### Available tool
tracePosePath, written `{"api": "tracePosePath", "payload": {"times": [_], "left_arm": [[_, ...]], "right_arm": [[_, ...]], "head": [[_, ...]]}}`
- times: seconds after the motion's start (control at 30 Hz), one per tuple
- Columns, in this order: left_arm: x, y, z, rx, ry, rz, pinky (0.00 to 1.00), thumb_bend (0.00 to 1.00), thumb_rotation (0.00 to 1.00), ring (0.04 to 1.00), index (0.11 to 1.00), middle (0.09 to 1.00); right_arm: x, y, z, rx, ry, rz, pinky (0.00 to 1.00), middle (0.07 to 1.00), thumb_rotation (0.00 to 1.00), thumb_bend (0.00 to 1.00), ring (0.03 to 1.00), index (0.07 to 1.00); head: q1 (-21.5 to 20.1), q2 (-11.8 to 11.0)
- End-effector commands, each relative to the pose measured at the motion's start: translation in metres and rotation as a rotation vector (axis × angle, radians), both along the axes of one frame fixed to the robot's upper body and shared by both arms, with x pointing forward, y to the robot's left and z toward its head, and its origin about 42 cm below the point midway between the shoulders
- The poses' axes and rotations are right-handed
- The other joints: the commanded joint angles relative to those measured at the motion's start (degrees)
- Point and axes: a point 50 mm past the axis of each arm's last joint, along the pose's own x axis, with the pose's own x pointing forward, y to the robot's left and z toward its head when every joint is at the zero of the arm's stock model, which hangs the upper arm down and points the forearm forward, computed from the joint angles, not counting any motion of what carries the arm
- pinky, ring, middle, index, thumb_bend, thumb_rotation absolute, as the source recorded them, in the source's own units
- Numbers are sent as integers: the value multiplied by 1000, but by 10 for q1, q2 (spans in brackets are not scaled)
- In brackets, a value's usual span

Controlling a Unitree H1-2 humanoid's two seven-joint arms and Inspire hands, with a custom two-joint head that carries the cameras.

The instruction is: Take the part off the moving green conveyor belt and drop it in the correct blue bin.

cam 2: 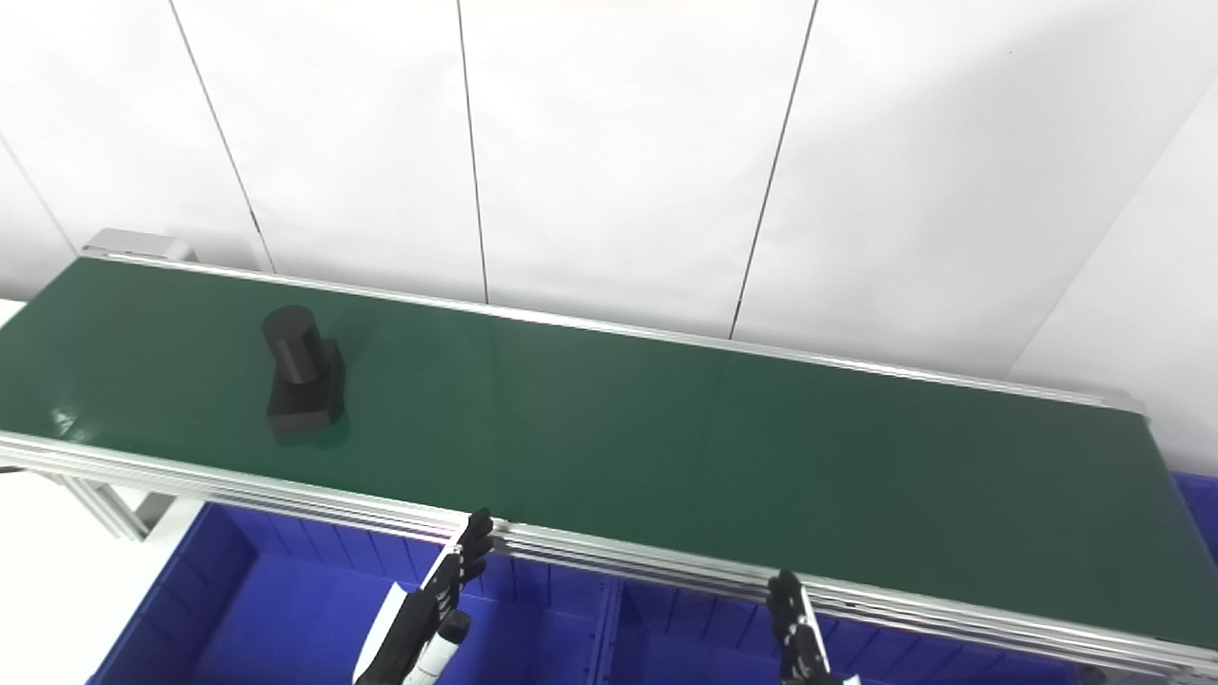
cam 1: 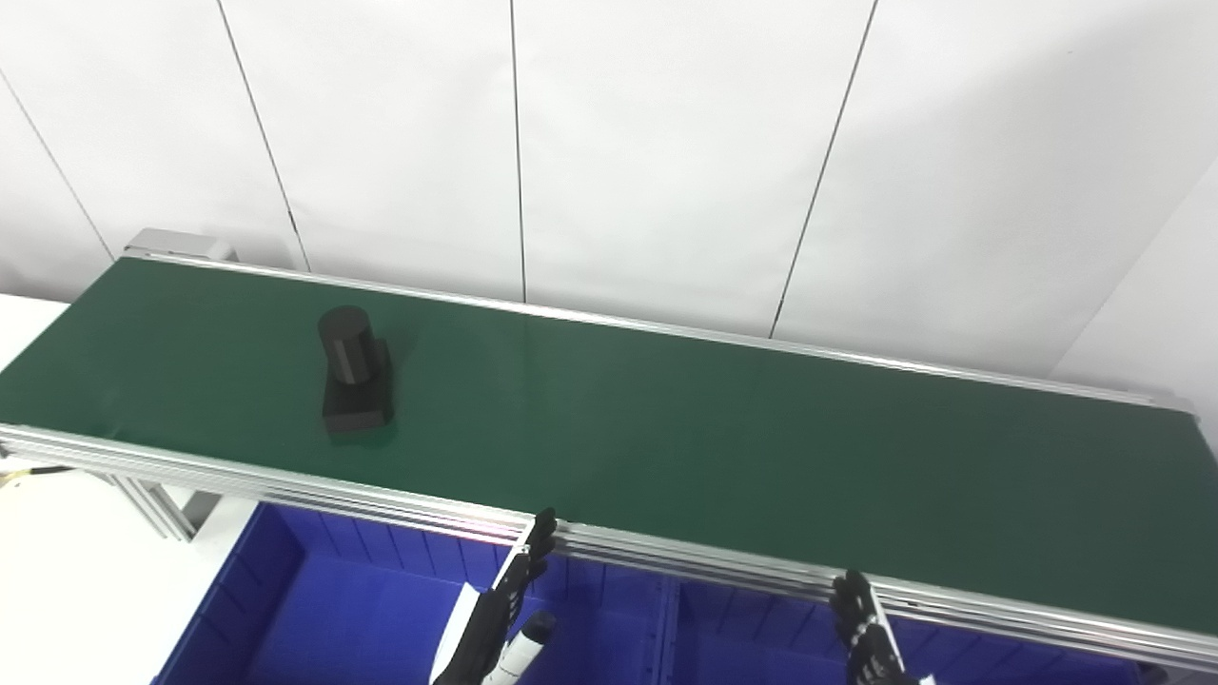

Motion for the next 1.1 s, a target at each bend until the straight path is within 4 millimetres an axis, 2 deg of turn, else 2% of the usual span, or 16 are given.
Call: {"api": "tracePosePath", "payload": {"times": [0.0, 0.17, 0.33, 0.5, 0.53, 0.6, 0.67, 0.73, 0.9, 1.07], "left_arm": [[5, -2, 10, -16, -64, -12, 868, 812, 908, 915, 889, 917], [7, -3, 11, 2, -75, -11, 854, 830, 913, 907, 886, 912], [7, -3, 10, 1, -73, -15, 851, 858, 911, 906, 889, 912], [9, -3, 8, 12, -69, -16, 842, 843, 912, 902, 886, 908], [9, -3, 8, 14, -69, -16, 843, 844, 910, 903, 887, 908], [10, -4, 6, 11, -65, -15, 842, 851, 907, 903, 886, 910], [11, -5, 5, 9, -61, -15, 840, 848, 898, 902, 884, 910], [10, -6, 4, 9, -57, -16, 838, 837, 892, 900, 881, 910], [9, -7, 3, 9, -51, -16, 838, 856, 896, 899, 878, 907], [9, -7, 3, 7, -50, -20, 840, 856, 893, 899, 881, 908]], "right_arm": [[12, 5, 17, 20, -82, 14, 993, 967, 940, 853, 977, 986], [24, 12, 32, 60, -144, 44, 998, 963, 888, 852, 973, 991], [39, 22, 49, 75, -207, 65, 1000, 957, 881, 856, 969, 992], [55, 30, 59, 85, -246, 85, 1000, 962, 867, 874, 970, 983], [59, 31, 61, 96, -252, 95, 995, 961, 850, 888, 972, 980], [65, 34, 64, 107, -266, 115, 988, 961, 732, 922, 976, 973], [72, 34, 66, 103, -275, 133, 936, 955, 608, 939, 958, 961], [81, 34, 68, 97, -278, 144, 904, 942, 555, 947, 940, 945], [97, 34, 70, 96, -281, 147, 895, 926, 481, 968, 927, 917], [117, 36, 75, 69, -287, 135, 883, 918, 451, 980, 915, 903]], "head": [[2, -3], [4, -3], [3, -5], [1, -12], [1, -12], [2, -15], [4, -16], [4, -15], [2, -17], [1, -15]]}}
